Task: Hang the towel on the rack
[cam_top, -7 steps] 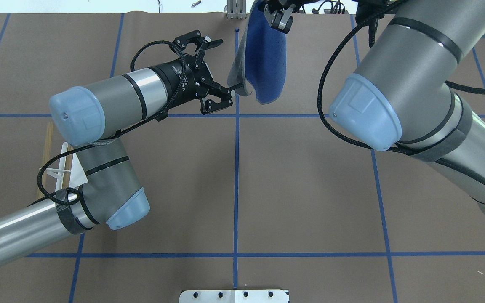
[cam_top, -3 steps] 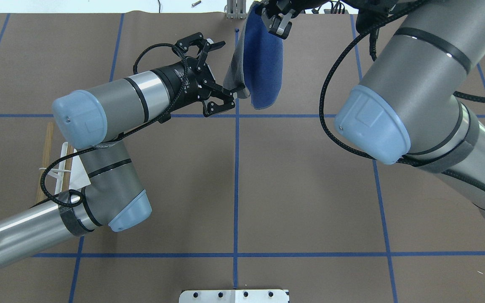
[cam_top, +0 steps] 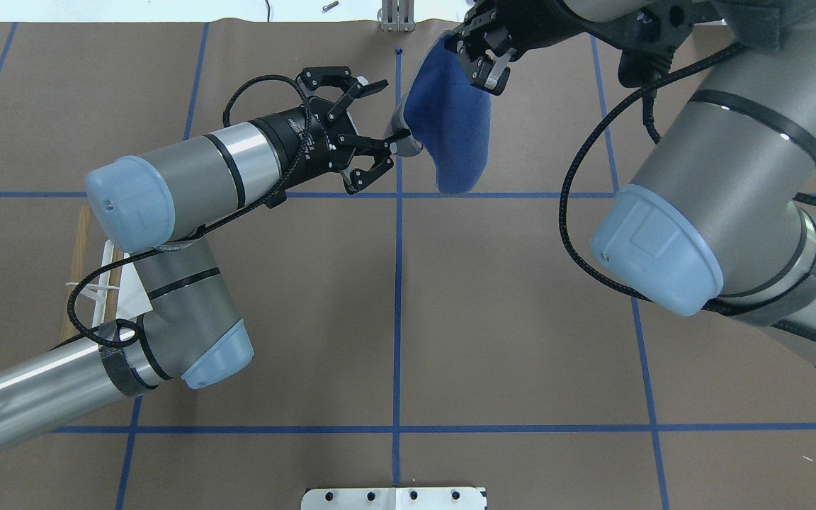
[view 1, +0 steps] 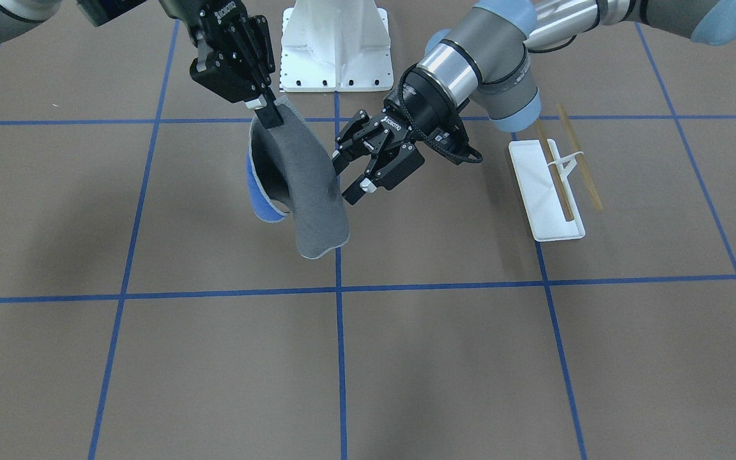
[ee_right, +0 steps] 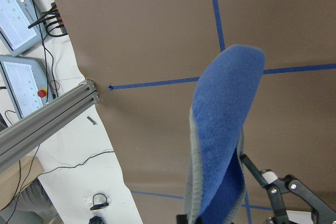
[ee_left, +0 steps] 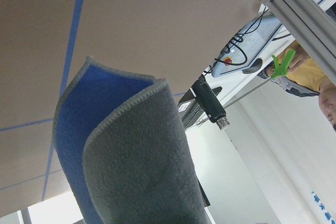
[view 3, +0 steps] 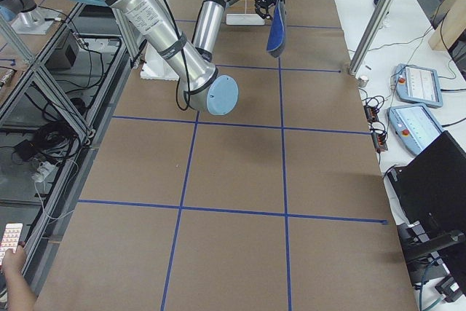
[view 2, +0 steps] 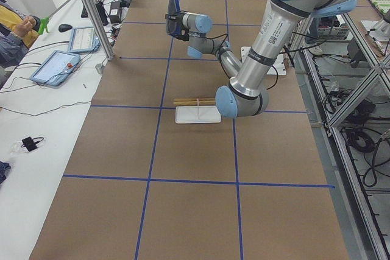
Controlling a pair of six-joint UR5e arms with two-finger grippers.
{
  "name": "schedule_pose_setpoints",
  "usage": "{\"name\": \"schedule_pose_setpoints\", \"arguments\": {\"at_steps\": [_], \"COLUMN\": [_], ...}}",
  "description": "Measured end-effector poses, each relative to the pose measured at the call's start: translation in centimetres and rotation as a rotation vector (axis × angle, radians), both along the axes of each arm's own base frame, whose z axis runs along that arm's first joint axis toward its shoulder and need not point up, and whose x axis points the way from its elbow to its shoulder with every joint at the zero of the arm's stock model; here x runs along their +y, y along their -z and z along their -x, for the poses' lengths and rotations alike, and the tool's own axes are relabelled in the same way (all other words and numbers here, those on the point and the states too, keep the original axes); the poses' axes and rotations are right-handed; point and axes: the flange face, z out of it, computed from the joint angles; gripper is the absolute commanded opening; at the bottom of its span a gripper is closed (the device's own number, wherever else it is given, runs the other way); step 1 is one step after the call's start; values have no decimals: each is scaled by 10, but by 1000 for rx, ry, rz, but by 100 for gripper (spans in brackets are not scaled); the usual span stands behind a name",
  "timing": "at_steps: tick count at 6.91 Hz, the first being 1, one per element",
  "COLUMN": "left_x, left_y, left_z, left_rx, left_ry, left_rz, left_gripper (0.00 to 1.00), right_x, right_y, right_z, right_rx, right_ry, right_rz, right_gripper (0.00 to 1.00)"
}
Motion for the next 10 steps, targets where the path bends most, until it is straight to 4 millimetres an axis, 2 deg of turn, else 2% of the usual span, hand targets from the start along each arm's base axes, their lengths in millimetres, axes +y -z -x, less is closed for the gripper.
{"name": "schedule_pose_setpoints", "arguments": {"at_steps": [2, 3, 5, 8, 10], "left_x": [-1, -1, -1, 2, 15], "left_y": [-3, -3, -6, -12, -41], "left_z": [1, 1, 2, 4, 7], "left_rx": [11, 12, -27, -205, -450], "left_ry": [12, 19, 39, 117, 199], "left_rz": [-3, -5, -47, -271, -563], "left_gripper": [0, 0, 0, 0, 0], "right_x": [6, 9, 11, 8, 8], "right_y": [-4, -7, -14, -29, -57], "right_z": [-2, -4, -5, -5, -6], "right_rx": [-1, 1, 25, 87, 208], "right_ry": [5, 8, 22, 36, 105], "right_rz": [-6, -12, -41, -104, -241], "right_gripper": [0, 99, 100, 100, 100]}}
